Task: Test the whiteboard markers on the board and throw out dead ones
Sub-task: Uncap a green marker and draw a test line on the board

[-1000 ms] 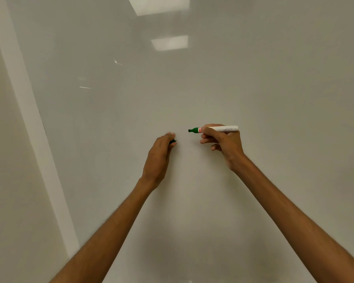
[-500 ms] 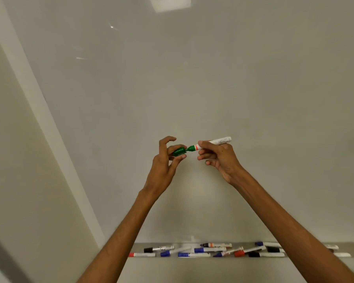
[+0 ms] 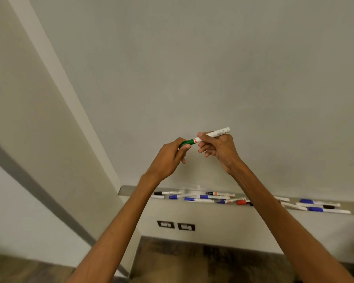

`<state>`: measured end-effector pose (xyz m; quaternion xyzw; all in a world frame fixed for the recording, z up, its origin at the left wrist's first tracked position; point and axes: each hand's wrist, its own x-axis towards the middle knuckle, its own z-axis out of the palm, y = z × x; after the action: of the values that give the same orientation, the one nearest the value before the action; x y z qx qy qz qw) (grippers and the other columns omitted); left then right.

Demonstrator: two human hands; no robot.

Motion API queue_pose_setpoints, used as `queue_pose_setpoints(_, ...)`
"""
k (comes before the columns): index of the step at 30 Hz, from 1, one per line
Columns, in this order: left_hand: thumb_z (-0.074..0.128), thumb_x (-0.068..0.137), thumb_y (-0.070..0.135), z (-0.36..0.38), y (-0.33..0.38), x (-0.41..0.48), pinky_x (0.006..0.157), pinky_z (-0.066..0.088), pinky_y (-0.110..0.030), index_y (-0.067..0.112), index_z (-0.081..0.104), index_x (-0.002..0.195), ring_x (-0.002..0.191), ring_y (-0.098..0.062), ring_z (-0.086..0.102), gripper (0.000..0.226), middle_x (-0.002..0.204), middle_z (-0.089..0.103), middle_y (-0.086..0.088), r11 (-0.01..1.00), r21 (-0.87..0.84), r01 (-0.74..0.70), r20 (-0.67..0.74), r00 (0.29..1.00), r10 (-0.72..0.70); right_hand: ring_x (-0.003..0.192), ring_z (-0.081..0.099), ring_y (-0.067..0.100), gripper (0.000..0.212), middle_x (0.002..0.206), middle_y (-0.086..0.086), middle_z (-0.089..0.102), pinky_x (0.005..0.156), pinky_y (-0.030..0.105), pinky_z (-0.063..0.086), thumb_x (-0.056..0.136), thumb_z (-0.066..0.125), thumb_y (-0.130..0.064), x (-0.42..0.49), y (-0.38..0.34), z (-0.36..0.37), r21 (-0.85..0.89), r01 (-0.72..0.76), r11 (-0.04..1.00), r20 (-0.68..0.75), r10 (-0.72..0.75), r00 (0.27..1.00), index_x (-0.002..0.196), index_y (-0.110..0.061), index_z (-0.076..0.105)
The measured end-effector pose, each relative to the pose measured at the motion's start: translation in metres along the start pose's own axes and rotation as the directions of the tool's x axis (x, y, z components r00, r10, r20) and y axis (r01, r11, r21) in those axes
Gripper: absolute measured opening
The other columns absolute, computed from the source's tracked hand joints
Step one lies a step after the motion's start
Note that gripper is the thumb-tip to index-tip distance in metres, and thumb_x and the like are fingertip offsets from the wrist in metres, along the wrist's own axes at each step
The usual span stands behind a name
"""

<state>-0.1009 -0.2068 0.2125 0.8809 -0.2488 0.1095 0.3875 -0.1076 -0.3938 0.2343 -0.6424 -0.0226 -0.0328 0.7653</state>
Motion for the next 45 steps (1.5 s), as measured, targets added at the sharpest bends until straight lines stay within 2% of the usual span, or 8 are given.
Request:
queue_pose_setpoints(7, 0.047, 0.104, 0.033, 0.02, -0.012, -0.042, 0.065, 0.041, -0.013, 0.012, 0.062, 0.102, 0.066, -0.007, 0.06, 0.026, 0.074, 0.065, 0.001, 0.999, 0.026, 0.043, 0.022, 0.999, -0.043, 0.055, 0.068, 0.022, 0.015, 0.065, 0.011, 0.07, 0.053, 0.024, 0.056, 0.087, 0.074, -0.017, -0.024, 0.044, 0.012, 0.027, -0.068, 0.997, -0.058, 0.07, 0.996, 0.082, -0.004, 0.072)
queue_pose_setpoints(16, 0.049, 0.104, 0.028, 0.022, -0.029, -0.095, 0.075, 0.042, -0.004, 0.009, 0.065, 0.106, 0.066, -0.004, 0.061, 0.025, 0.082, 0.068, -0.001, 0.987, 0.131, 0.094, -0.033, 0.995, -0.091, 0.048, 0.066, 0.017, 0.014, 0.058, 0.004, 0.07, 0.051, 0.022, 0.056, 0.087, 0.074, -0.014, -0.052, 0.089, 0.045, 0.086, -0.167, 0.982, -0.096, 0.175, 0.98, 0.078, -0.003, 0.07)
queue_pose_setpoints(20, 0.049, 0.103, 0.033, 0.01, -0.046, -0.114, 0.09, 0.041, -0.021, 0.01, 0.067, 0.115, 0.079, -0.014, 0.064, 0.031, 0.089, 0.072, -0.003, 0.961, 0.247, 0.121, -0.057, 0.992, -0.111, 0.048, 0.065, 0.015, 0.013, 0.059, 0.002, 0.07, 0.053, 0.023, 0.057, 0.087, 0.074, -0.017, -0.055, 0.105, 0.064, 0.079, -0.205, 0.975, -0.037, 0.209, 0.977, 0.08, -0.006, 0.07)
queue_pose_setpoints(22, 0.049, 0.103, 0.033, 0.001, -0.057, -0.127, 0.082, 0.049, -0.03, 0.01, 0.066, 0.117, 0.077, -0.016, 0.065, 0.032, 0.092, 0.072, -0.004, 0.953, 0.261, 0.153, -0.044, 0.988, -0.147, 0.051, 0.067, 0.017, 0.017, 0.063, 0.005, 0.071, 0.054, 0.024, 0.058, 0.086, 0.075, -0.019, -0.056, 0.114, 0.075, 0.039, -0.247, 0.968, 0.033, 0.246, 0.969, 0.085, -0.002, 0.072)
queue_pose_setpoints(25, 0.05, 0.103, 0.034, -0.01, -0.073, -0.152, 0.073, 0.049, -0.028, 0.012, 0.063, 0.122, 0.082, -0.014, 0.064, 0.032, 0.1, 0.071, -0.002, 0.942, 0.243, 0.231, -0.042, 0.973, -0.228, 0.063, 0.071, 0.024, 0.03, 0.077, 0.012, 0.074, 0.057, 0.026, 0.058, 0.086, 0.076, -0.025, -0.057, 0.133, 0.095, -0.013, -0.332, 0.943, 0.114, 0.331, 0.937, 0.101, 0.001, 0.072)
queue_pose_setpoints(33, 0.059, 0.099, 0.032, -0.035, -0.129, -0.243, 0.086, 0.051, -0.032, 0.014, 0.064, 0.127, 0.097, -0.015, 0.062, 0.034, 0.115, 0.07, -0.002, 0.853, 0.131, 0.505, -0.092, 0.863, -0.496, 0.07, 0.071, 0.024, 0.037, 0.093, 0.013, 0.074, 0.06, 0.027, 0.056, 0.094, 0.061, -0.042, -0.072, 0.187, 0.149, -0.222, -0.47, 0.854, 0.35, 0.519, 0.779, 0.11, -0.011, 0.073)
queue_pose_setpoints(38, 0.066, 0.095, 0.029, -0.049, -0.154, -0.309, 0.083, 0.05, -0.032, 0.02, 0.069, 0.118, 0.091, -0.007, 0.059, 0.025, 0.108, 0.071, 0.005, 0.76, 0.091, 0.643, -0.107, 0.765, -0.635, 0.068, 0.071, 0.014, 0.016, 0.083, 0.006, 0.075, 0.06, 0.023, 0.056, 0.087, 0.074, -0.018, -0.083, 0.226, 0.179, -0.464, -0.284, 0.839, 0.465, 0.503, 0.728, 0.102, -0.012, 0.075)
queue_pose_setpoints(45, 0.068, 0.089, 0.015, -0.064, -0.182, -0.383, 0.081, 0.049, -0.031, 0.023, 0.071, 0.107, 0.094, -0.015, 0.063, 0.021, 0.103, 0.07, 0.004, 0.597, 0.104, 0.795, -0.123, 0.606, -0.786, 0.08, 0.068, 0.009, 0.019, 0.087, -0.01, 0.074, 0.074, 0.029, 0.057, 0.084, 0.074, -0.03, -0.107, 0.294, 0.239, -0.678, 0.158, 0.718, 0.643, 0.475, 0.6, 0.102, -0.027, 0.077)
